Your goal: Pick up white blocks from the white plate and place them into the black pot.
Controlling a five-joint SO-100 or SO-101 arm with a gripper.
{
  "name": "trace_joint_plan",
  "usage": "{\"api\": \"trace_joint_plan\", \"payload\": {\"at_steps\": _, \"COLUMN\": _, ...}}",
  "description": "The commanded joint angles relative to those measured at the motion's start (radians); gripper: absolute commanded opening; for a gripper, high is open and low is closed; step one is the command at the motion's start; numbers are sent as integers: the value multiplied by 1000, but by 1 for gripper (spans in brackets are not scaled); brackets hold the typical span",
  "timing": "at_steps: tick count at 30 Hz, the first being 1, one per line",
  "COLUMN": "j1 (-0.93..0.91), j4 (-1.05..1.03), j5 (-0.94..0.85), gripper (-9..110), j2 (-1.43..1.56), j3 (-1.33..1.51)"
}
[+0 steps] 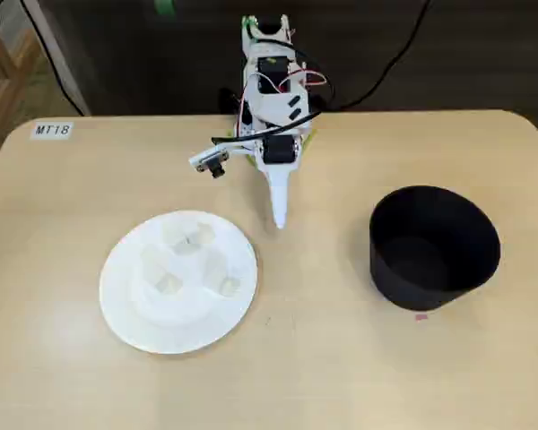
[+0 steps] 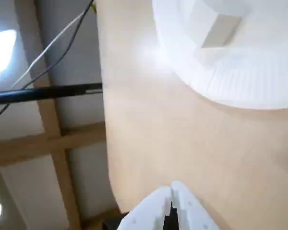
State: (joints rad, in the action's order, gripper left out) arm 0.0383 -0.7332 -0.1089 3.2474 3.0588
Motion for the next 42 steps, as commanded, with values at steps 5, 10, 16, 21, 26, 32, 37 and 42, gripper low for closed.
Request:
{"api": "trace_joint_plan", "payload": {"at_steps": 5, "j1": -20, "j4": -215, "j5": -18, "gripper": -2, "j2": -706, "j3": -652}}
{"api": "trace_joint_plan", "payload": {"at_steps": 10, "j1": -18, "j4": -215, "j5": -18, "gripper": -2, "j2": -706, "j3": -652}}
{"api": "trace_joint_plan", "payload": {"at_steps": 16, "j1": -17, "j4": -215, "j5": -18, "gripper": -2, "j2": -706, "j3": -652}}
{"api": "trace_joint_plan", "payload": {"at_steps": 21, "j1": -17, "j4": -215, "j5": -18, "gripper": -2, "j2": -706, "j3": -652}}
{"api": "trace_joint_plan", "payload": {"at_steps": 26, "j1": -17, "j4": -219, "j5": -18, "gripper": -2, "j2": -713, "j3": -670}}
{"api": "trace_joint_plan", "payload": {"at_steps": 32, "j1": -71, "j4": -308, "j5": 29, "gripper": -2, "j2": -822, "j3": -811}}
{"api": "trace_joint_plan", "payload": {"at_steps": 37, "j1": -130, "j4": -396, "j5": 97, "gripper": -2, "j2": -1014, "j3": -1042}}
{"api": "trace_joint_plan", "payload": {"at_steps": 42, "j1": -275, "j4": -546, "j5": 133, "gripper": -2, "j2": -1223, "j3": -1266}}
